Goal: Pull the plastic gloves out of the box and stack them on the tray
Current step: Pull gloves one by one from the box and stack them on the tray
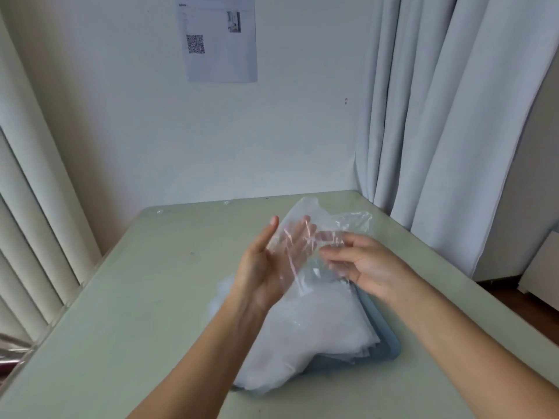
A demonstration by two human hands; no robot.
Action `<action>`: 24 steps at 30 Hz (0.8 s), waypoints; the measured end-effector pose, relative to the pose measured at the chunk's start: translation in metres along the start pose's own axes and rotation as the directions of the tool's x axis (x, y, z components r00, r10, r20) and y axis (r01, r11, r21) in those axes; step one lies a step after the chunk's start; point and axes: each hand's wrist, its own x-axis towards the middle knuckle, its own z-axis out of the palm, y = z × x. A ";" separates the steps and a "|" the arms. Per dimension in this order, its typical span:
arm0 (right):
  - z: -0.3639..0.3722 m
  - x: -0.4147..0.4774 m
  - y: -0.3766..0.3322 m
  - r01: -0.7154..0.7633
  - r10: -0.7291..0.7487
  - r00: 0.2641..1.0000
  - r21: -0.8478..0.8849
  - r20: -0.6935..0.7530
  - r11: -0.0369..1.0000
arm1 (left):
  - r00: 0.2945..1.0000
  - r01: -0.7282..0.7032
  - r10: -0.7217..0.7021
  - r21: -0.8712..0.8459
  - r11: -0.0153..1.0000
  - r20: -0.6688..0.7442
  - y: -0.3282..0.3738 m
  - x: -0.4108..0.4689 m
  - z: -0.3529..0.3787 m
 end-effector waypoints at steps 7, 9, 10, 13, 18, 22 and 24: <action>0.000 0.017 -0.021 -0.235 0.269 0.886 -0.135 0.378 0.963 | 0.927 -0.295 0.330 0.197 0.935 -0.176 0.045 -0.024 -0.015; 0.001 0.026 -0.015 -0.252 0.332 0.854 -0.240 0.400 0.937 | 0.857 -0.359 0.474 0.424 0.831 -0.203 0.047 -0.039 -0.020; 0.001 0.030 -0.010 -0.257 0.364 0.849 -0.303 0.382 0.918 | 0.820 -0.360 0.532 0.534 0.765 -0.211 0.046 -0.048 -0.025; -0.004 0.038 0.007 -0.243 0.420 0.866 -0.503 0.273 0.829 | 0.759 -0.274 0.604 0.721 0.637 -0.245 0.032 -0.078 -0.042; -0.013 0.049 0.033 -0.197 0.414 0.898 -0.703 0.151 0.684 | 0.847 0.043 0.450 0.881 0.471 -0.282 0.009 -0.113 -0.066; -0.019 0.054 0.038 -0.194 0.430 0.891 -0.738 0.143 0.646 | 0.870 0.255 0.471 0.951 -0.176 -0.146 0.009 -0.120 -0.069; -0.018 0.056 0.036 -0.177 0.431 0.891 -0.766 0.142 0.618 | 0.830 0.264 0.555 0.838 -0.477 0.054 0.011 -0.119 -0.060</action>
